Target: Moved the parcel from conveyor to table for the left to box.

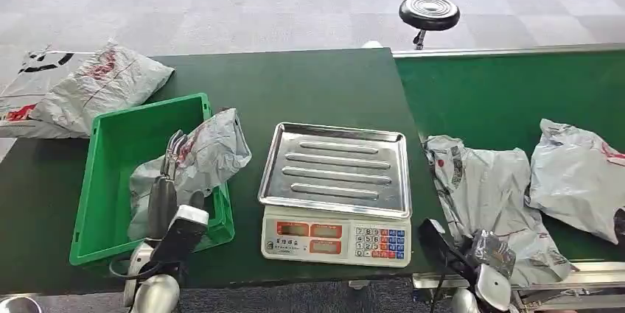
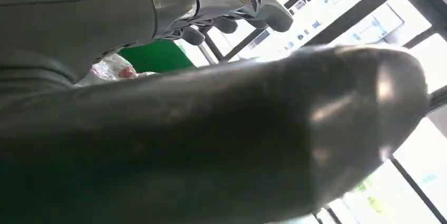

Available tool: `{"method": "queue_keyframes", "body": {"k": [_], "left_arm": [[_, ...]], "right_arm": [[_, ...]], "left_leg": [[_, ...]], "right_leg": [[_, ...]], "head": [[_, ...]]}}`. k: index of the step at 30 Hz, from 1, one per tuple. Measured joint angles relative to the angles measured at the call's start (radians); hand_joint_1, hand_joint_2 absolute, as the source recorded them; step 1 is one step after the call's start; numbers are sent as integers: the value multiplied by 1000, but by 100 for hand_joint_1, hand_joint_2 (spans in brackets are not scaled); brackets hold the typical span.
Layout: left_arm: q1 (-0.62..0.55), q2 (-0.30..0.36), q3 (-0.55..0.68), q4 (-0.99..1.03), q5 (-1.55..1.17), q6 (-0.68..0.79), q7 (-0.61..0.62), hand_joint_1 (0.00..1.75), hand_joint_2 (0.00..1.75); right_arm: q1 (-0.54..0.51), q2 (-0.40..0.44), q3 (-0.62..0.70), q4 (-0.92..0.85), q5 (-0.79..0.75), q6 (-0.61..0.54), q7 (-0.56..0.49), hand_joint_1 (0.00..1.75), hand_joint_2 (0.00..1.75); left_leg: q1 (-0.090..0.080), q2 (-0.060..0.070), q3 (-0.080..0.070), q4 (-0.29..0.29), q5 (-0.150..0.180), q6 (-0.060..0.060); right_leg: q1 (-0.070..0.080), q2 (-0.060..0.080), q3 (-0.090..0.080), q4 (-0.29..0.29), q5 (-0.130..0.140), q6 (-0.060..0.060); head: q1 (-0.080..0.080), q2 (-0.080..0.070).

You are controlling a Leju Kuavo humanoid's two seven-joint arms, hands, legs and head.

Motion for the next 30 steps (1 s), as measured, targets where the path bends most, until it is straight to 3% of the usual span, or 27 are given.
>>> {"method": "queue_keyframes", "body": {"k": [7,12,30], "left_arm": [[23,-15,0,-24,-32,0,-12,0,0],[32,-24,0,-32,-33,-2,-17,0,0],[35,-30,0,-37,-33,-2,-18,0,0]], "right_arm": [[61,28,-16,-128,-22,-264,-88,175,175],[101,48,-19,-249,-26,-261,-96,175,175],[119,64,-24,-323,-25,-260,-98,175,175]], "left_leg": [[-1,-3,-9,0,3,-1],[-1,-12,-15,0,6,-1],[-3,-13,-19,0,6,-1]], "right_leg": [[-1,-3,-7,1,0,0],[-1,-9,-11,1,2,0],[-2,-11,-15,1,1,1]], "head": [[0,0],[0,0],[0,0]]}}
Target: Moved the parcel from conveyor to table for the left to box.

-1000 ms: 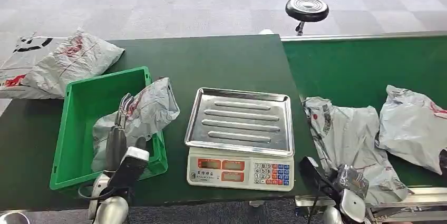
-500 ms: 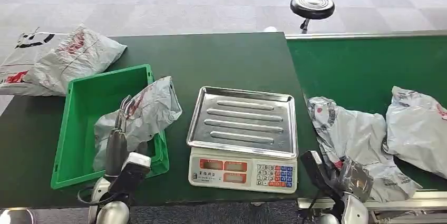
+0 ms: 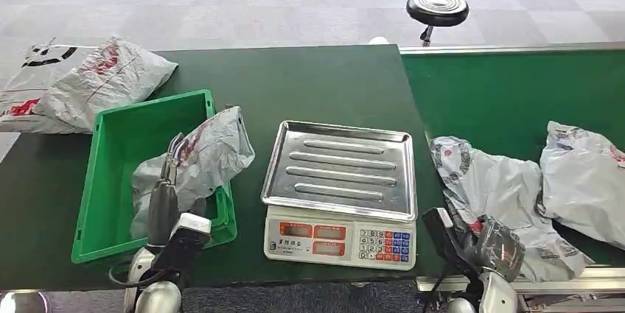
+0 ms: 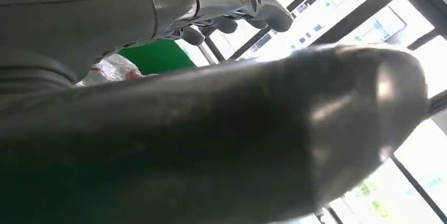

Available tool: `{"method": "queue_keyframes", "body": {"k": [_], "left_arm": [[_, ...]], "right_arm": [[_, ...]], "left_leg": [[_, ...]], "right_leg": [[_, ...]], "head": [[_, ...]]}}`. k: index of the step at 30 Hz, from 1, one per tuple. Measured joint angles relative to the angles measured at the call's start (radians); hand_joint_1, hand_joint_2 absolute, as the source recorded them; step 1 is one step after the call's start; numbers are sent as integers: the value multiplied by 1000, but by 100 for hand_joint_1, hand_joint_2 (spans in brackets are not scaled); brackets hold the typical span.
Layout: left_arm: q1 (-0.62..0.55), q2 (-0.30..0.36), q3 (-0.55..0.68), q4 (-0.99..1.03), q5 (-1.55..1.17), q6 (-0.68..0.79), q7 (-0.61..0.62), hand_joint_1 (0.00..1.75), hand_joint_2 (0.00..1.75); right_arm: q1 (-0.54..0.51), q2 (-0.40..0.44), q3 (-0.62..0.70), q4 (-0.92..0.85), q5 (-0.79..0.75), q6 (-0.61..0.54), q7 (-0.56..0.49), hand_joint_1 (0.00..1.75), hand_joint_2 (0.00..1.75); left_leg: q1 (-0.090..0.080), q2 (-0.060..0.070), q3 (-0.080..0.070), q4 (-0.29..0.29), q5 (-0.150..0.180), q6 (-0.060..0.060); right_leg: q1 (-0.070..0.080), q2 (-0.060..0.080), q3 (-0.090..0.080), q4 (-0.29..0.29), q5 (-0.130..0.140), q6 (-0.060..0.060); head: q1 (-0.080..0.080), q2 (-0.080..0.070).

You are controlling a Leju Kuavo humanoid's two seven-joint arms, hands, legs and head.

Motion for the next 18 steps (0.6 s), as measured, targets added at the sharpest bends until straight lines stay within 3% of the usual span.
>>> {"method": "queue_keyframes", "body": {"k": [18], "left_arm": [[0,-1,0,0,0,0,0,0,0]], "right_arm": [[0,0,0,-4,0,0,0,175,175]], "left_leg": [[0,0,0,0,0,0]], "right_leg": [[0,0,0,0,0,0]], "head": [[0,0]]}}
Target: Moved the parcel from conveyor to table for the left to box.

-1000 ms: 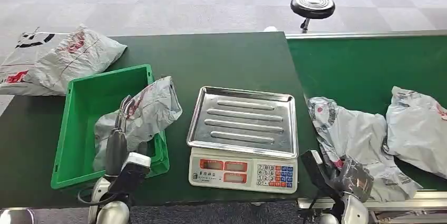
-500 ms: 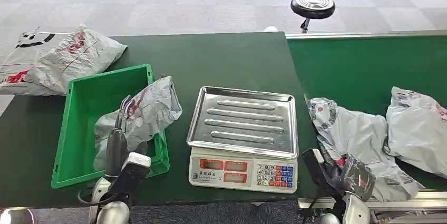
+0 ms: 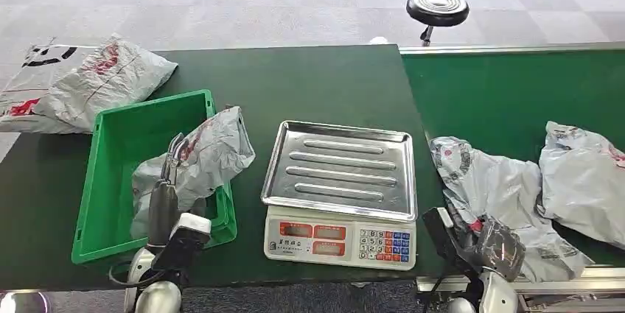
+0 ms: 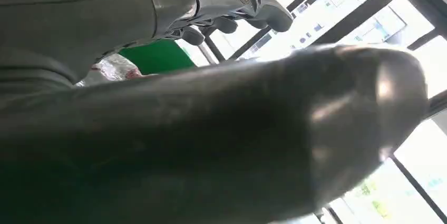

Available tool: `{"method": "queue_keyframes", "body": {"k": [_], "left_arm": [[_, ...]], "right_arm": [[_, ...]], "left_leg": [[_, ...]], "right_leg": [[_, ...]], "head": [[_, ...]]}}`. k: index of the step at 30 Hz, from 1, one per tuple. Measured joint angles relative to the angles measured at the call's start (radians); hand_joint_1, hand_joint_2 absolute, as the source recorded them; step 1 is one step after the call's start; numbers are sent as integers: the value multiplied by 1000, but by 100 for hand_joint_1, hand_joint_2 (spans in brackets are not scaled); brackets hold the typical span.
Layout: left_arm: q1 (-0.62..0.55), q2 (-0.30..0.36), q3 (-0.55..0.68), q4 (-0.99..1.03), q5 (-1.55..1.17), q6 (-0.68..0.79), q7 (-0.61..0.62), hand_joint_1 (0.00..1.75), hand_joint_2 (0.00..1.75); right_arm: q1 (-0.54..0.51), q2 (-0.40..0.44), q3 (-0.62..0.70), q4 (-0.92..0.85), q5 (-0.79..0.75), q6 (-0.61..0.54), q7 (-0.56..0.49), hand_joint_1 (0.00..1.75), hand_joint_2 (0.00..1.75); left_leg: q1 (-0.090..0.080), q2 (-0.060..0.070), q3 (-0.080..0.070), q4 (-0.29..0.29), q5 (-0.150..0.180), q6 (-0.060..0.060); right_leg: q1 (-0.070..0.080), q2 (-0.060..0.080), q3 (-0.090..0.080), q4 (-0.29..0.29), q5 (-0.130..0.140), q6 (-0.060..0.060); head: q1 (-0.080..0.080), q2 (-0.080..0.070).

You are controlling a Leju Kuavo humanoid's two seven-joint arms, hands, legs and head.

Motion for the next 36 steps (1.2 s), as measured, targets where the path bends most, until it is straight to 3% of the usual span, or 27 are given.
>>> {"method": "queue_keyframes", "body": {"k": [3,5,6,8,12,25,36], "left_arm": [[0,0,0,0,2,0,-10,0,0],[-1,-5,0,3,5,1,-46,0,0],[-1,-8,0,5,5,5,-56,0,0],[-6,-14,-1,11,5,10,-61,0,0],[-7,-16,-2,18,6,16,-63,0,0],[-7,-16,-2,20,8,30,-63,0,0],[-12,-16,-3,32,25,37,-66,0,0]], "right_arm": [[1,9,-1,-11,-40,-28,-43,175,175],[21,77,-28,-150,-159,-192,-252,175,175],[19,91,-23,-221,-146,-280,-383,175,175],[13,98,13,-317,-116,-335,-544,175,175],[18,101,30,-427,-135,-326,-436,175,175],[17,129,34,-492,-156,-320,-520,175,175],[-28,127,65,-439,-166,-319,-500,175,175]], "left_leg": [[0,0,-1,0,0,0],[-1,-1,-4,0,2,1],[-1,0,-3,0,2,0],[0,1,0,0,1,0],[-1,-3,-2,0,1,1],[-3,-3,-2,0,2,2],[-3,-3,-2,0,2,2]], "right_leg": [[0,0,0,0,0,0],[-2,-2,-5,1,0,0],[-1,-1,-5,2,1,-1],[0,0,-3,1,0,0],[-1,-4,-2,1,-2,0],[-3,-4,-1,1,-1,1],[-3,-5,-1,1,-1,1]], "head": [[0,0],[0,0],[0,0],[0,0],[0,0],[0,0],[0,0]]}}
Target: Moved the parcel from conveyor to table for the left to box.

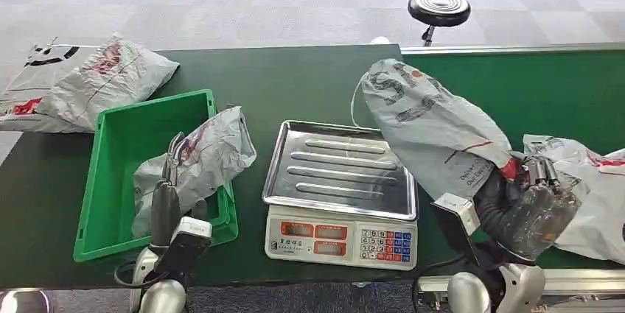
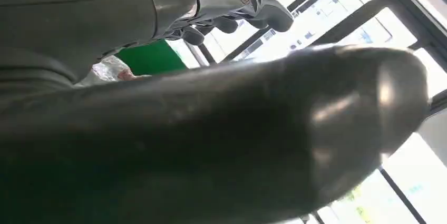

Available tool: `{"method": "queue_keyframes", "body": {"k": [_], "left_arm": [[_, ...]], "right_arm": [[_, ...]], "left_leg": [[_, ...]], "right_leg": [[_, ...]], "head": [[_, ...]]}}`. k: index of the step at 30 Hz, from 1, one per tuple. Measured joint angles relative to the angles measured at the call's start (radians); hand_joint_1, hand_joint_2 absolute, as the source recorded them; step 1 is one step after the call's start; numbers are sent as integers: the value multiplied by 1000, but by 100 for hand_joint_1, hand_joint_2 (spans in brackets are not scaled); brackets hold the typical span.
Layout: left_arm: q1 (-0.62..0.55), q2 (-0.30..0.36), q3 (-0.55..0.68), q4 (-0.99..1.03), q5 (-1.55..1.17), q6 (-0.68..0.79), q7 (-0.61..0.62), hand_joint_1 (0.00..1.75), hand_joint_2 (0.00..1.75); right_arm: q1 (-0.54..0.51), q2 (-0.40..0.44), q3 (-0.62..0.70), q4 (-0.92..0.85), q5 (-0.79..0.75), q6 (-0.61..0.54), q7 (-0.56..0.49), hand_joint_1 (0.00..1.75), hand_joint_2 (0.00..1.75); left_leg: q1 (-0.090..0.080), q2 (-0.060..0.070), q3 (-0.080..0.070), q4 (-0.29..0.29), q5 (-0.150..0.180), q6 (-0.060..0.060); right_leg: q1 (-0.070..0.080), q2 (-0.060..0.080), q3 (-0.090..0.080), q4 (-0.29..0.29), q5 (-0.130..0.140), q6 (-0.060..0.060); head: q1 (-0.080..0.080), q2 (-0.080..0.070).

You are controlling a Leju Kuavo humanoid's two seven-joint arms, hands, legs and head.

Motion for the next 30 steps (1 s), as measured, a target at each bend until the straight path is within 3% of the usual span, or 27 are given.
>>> {"method": "queue_keyframes", "body": {"k": [16,29,30], "left_arm": [[-44,2,-22,54,42,7,-18,0,0],[-68,2,-29,79,50,6,-18,0,0],[-67,2,-29,79,51,6,-18,0,0]], "right_arm": [[-148,-40,330,267,-12,5,96,175,175],[-171,-70,452,331,-9,101,138,175,175],[-174,-70,458,339,-6,120,153,145,175]], "left_leg": [[0,0,0,0,1,0],[0,0,-1,0,1,0],[0,-1,-1,0,1,0]], "right_leg": [[0,0,0,0,1,0],[0,0,-1,0,1,0],[0,0,-1,0,1,0]], "head": [[0,0],[0,0],[0,0]]}}
